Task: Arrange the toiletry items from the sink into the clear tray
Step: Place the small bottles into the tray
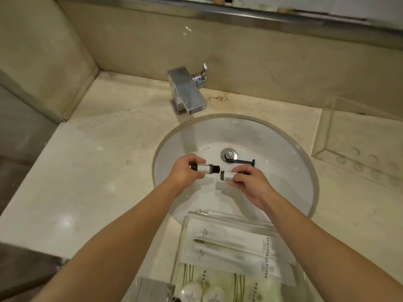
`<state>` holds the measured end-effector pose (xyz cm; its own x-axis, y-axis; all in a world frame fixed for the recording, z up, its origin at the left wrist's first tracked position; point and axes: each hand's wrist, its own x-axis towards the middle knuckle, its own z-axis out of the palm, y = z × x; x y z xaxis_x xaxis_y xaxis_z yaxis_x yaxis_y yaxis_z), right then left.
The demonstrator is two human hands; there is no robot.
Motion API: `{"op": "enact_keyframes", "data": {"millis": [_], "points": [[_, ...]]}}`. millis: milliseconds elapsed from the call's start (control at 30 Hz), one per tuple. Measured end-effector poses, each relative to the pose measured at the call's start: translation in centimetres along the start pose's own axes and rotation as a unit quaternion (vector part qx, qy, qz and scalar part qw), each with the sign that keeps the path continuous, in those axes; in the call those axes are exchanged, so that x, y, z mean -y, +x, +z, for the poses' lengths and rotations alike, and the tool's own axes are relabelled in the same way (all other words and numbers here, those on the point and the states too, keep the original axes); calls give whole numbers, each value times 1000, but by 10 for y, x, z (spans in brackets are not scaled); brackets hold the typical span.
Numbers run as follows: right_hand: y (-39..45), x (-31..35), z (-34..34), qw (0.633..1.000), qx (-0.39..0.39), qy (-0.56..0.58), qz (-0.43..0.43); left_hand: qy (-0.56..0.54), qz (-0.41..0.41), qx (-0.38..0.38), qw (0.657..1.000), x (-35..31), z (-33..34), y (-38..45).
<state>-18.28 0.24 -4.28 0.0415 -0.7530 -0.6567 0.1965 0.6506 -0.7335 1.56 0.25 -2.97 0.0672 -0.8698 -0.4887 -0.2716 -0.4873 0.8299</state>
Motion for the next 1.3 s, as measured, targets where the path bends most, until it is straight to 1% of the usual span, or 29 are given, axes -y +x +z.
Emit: {"op": "enact_keyframes", "data": {"millis": [200,300,433,567,633,733,833,867,900,1000,1033,1100,1133,1167,1200,1233,1267,1300], "points": [[-43,14,5,997,-38,-4,-71,-43,26,23,998,-13,-13,-35],[-65,24,8,995,-64,24,-71,-47,39,28,998,-19,-18,-51],[-93,31,8,996,-43,74,-18,-52,50,49,996,-26,-24,-72],[-119,29,4,994,-3,105,-33,-50,60,92,993,-31,-28,-94],[-130,26,2,996,24,75,-45,-53,59,114,990,-33,-30,-105],[-149,19,3,996,55,-29,-61,-58,56,147,986,-37,-33,-121],[-165,14,4,984,66,-143,-83,-65,43,171,982,-39,-37,-129],[-171,12,4,972,59,-203,-103,-72,33,182,980,-40,-39,-131],[-175,11,4,953,49,-272,-127,-79,21,195,977,-40,-41,-133],[-186,6,6,866,-4,-452,-213,-89,-13,222,971,-40,-45,-137],[-188,2,5,830,-19,-498,-252,-88,-22,229,969,-39,-46,-138],[-191,-5,3,741,-40,-576,-343,-77,-33,250,965,-37,-47,-141],[-191,-9,0,699,-46,-600,-387,-71,-38,261,962,-36,-47,-142],[-192,-13,-2,665,-53,-615,-420,-66,-41,270,960,-35,-47,-142],[-192,-16,-4,643,-60,-625,-438,-62,-45,277,958,-34,-47,-143],[-193,-19,-6,631,-67,-632,-445,-57,-48,282,956,-33,-47,-143],[-193,-20,-7,634,-71,-633,-438,-51,-50,286,956,-32,-48,-143],[-193,-22,-7,651,-72,-628,-421,-46,-50,288,955,-31,-48,-144]]}}
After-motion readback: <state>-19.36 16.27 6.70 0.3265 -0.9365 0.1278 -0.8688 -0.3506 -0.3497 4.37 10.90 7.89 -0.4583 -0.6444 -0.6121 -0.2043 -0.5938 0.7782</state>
